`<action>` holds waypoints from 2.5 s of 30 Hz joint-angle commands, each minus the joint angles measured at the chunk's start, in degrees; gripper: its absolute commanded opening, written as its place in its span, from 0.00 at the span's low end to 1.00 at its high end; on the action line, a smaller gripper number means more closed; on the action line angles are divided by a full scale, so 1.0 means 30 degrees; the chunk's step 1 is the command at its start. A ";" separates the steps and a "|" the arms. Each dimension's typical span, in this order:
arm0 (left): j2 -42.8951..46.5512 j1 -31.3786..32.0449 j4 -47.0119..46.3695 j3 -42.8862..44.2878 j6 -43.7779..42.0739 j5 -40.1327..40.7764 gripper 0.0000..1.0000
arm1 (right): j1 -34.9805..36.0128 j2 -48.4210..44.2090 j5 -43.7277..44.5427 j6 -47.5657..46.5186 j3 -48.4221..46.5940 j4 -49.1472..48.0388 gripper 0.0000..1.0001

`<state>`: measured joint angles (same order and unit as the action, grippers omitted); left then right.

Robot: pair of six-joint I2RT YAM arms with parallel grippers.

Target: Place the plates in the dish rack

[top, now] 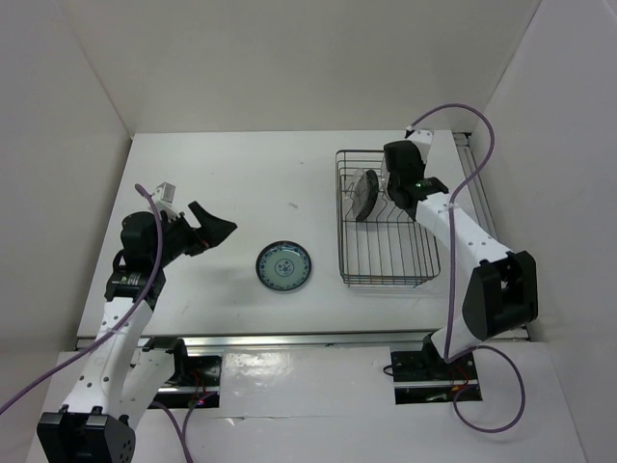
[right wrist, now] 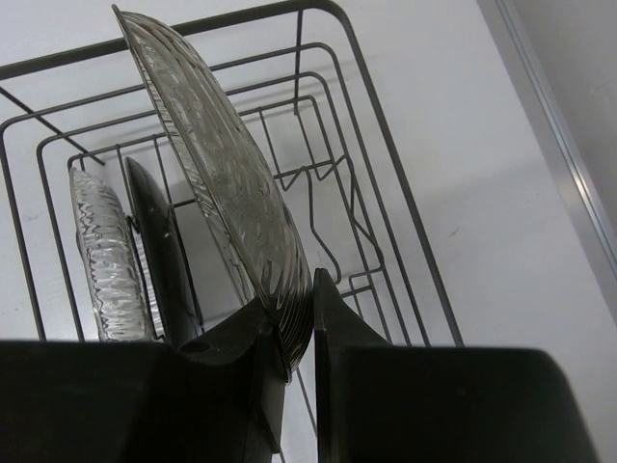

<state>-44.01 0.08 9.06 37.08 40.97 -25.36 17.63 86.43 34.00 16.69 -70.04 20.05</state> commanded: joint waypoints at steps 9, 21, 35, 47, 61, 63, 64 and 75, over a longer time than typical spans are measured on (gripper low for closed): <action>0.0138 -0.0055 0.0115 0.0384 -0.0061 0.0076 1.00 | 0.0745 0.0515 0.0853 0.0766 0.0144 -0.1411 0.00; 0.0138 -0.0055 0.0291 0.0384 -0.0063 0.0076 1.00 | 0.0745 0.1246 0.1441 0.1115 0.0349 -0.1411 0.03; 0.0138 -0.0055 0.0291 0.0384 -0.0063 0.0252 1.00 | 0.0921 0.1248 0.1441 0.1320 0.0525 -0.1411 0.63; -0.0502 -0.0055 0.0698 0.0384 -0.0063 0.0486 1.00 | 0.1124 0.0108 0.2845 0.1527 -0.0820 0.0430 0.85; -0.5777 0.2258 -0.2461 -0.2048 0.1460 0.1715 0.86 | 0.3118 -0.4670 0.1534 0.1762 -0.0823 0.0934 1.00; -0.6772 0.2639 -0.2668 -0.2048 0.1460 0.2271 0.86 | 0.3321 -0.4846 0.1120 0.1557 -0.0530 0.0730 1.00; -0.7066 0.2815 -0.2987 -0.2251 0.1460 0.2273 0.86 | 0.3323 -0.5107 0.1118 0.1557 -0.0356 0.0728 1.00; -1.0609 0.5101 -0.4952 -0.2489 0.2191 0.4644 0.79 | 0.3909 -0.6223 0.0386 0.1000 0.0378 -0.0151 1.00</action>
<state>-74.46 14.59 -1.39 29.56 46.11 -13.76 28.64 70.04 35.16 20.60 -68.88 23.09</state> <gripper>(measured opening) 0.803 0.999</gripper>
